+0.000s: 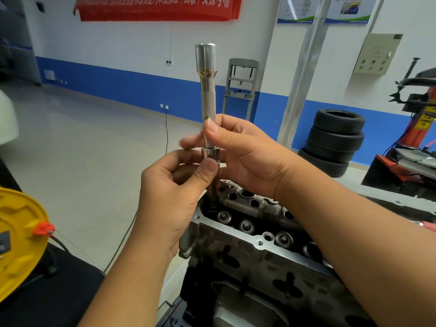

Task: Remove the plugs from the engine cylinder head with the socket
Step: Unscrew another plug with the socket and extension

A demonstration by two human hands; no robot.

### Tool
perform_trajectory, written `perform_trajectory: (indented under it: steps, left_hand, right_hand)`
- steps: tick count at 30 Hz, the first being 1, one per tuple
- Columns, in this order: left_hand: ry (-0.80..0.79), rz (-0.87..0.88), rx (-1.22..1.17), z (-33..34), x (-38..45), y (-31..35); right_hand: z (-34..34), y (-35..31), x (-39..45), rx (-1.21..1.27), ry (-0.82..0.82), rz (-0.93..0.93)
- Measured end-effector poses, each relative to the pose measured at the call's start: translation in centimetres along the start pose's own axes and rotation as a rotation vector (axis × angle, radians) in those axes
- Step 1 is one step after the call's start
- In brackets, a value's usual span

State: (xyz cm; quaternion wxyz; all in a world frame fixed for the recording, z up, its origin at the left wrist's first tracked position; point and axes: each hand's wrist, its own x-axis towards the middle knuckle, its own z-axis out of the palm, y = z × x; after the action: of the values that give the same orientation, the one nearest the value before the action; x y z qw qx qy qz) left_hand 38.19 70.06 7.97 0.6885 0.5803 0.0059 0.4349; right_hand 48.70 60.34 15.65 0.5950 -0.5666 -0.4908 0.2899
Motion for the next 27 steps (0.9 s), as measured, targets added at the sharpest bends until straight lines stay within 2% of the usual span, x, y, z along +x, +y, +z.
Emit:
perform_trajectory:
  steps: [2,4,7,11,18,21,23,27]
  left_hand:
    - [0.005,0.020,0.060,-0.05,0.07,0.00]
    - [-0.071,0.008,0.096,-0.07,0.09,0.08]
    - [-0.149,-0.082,-0.050,-0.15,-0.05,0.28]
    - [-0.097,-0.079,-0.041,0.02,0.00,0.27]
    - [-0.010,0.007,0.029,-0.03,0.14,-0.18]
    - [-0.092,-0.015,0.066,-0.08,0.13,-0.16]
    - [-0.151,-0.068,0.006,-0.06,0.06,0.18]
    - [-0.104,-0.083,-0.024,0.07,0.04,0.40]
  right_hand:
    - [-0.04,-0.01,0.02,-0.010,0.012,-0.008]
    - [0.06,-0.05,-0.04,-0.029,0.012,-0.014]
    - [0.36,-0.09,-0.15,-0.032,0.000,0.003]
    - [0.51,-0.21,-0.14,-0.020,-0.003,0.039]
    - [0.03,-0.07,-0.08,0.020,0.012,-0.002]
    - [0.31,-0.23,-0.18,0.030,0.002,0.012]
    - [0.59,-0.34,-0.28,0.022,-0.004,0.032]
    - [0.71,-0.43,-0.21,0.020,-0.001,0.059]
